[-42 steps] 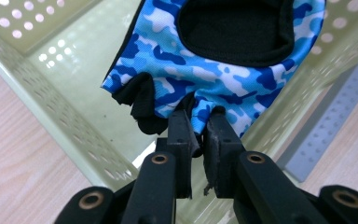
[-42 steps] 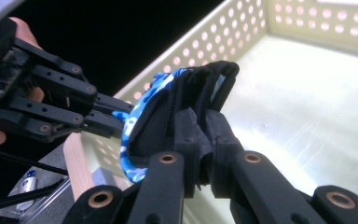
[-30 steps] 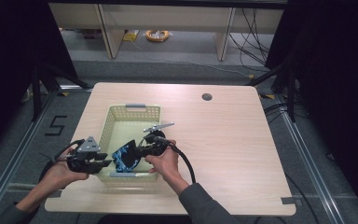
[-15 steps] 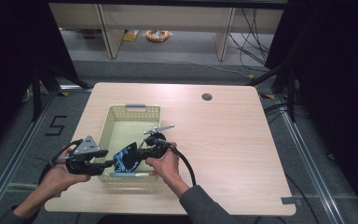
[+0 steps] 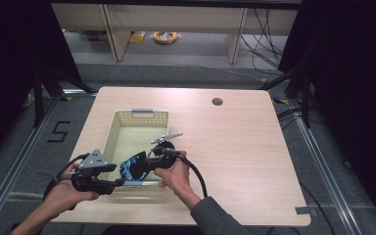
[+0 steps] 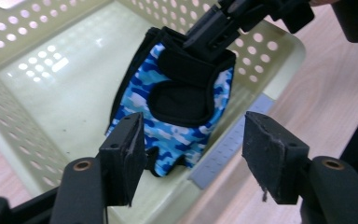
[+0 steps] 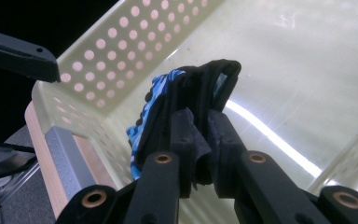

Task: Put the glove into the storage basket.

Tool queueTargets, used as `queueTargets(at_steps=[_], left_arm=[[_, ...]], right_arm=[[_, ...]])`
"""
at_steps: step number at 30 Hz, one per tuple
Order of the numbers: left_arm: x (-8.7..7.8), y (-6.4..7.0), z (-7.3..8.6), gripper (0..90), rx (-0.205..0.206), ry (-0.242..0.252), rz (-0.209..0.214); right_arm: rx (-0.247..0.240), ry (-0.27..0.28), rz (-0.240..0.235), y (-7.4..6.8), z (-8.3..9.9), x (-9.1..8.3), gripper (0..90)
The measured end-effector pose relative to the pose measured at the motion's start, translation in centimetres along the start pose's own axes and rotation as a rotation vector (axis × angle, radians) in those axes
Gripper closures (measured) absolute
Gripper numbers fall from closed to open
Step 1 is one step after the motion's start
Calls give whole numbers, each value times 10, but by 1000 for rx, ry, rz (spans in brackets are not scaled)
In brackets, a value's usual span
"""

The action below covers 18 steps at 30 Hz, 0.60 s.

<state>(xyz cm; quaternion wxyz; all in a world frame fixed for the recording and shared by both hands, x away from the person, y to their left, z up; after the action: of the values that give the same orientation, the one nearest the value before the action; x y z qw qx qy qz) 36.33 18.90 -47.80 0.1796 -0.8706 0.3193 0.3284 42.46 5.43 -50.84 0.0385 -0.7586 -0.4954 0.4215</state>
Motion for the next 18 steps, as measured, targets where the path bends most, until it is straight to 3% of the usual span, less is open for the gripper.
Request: queueTargets(at_steps=[1,3,7,9,10,11,12,13,15,18], left_arm=[[0,2,0,381,-9,3,0],[0,6,1,372,12,4,9],[-1,15,4,363,-6,0,26],[0,18,5,361,15,0,37],[0,21,6,361,-9,-5,41],[0,21,7,361,18,-7,43],[1,23,7,361,4,-8,46],[1,22,7,360,17,-9,41],[1,24,7,360,13,-10,50],[1,23,6,359,16,-10,49]], right_arm=[[-8,-7,-1,1,1,-1,820],[-20,-9,3,2,2,-1,814],[-18,-35,15,1,5,-2,785],[-34,-45,30,1,6,-2,777],[-40,-49,38,1,7,-3,774],[-44,-52,45,2,7,-3,771],[-44,-55,45,2,7,-3,766],[-34,-56,64,3,8,-3,760],[-60,-57,74,6,7,-3,738],[-33,-61,87,6,7,-4,695]])
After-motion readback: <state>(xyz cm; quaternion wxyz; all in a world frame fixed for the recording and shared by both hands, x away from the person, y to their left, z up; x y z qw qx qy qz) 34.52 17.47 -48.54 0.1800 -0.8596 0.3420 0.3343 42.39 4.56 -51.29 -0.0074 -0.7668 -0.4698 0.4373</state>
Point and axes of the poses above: each handheld gripper's, and its own axes: x roughly forward along the jaws, z roughly out of its underside, y roughly to its right, the point moved 8 cm from there along x, roughly forward along the jaws, and after that the axes turned 9 degrees about -z, right-handed, at the moved point
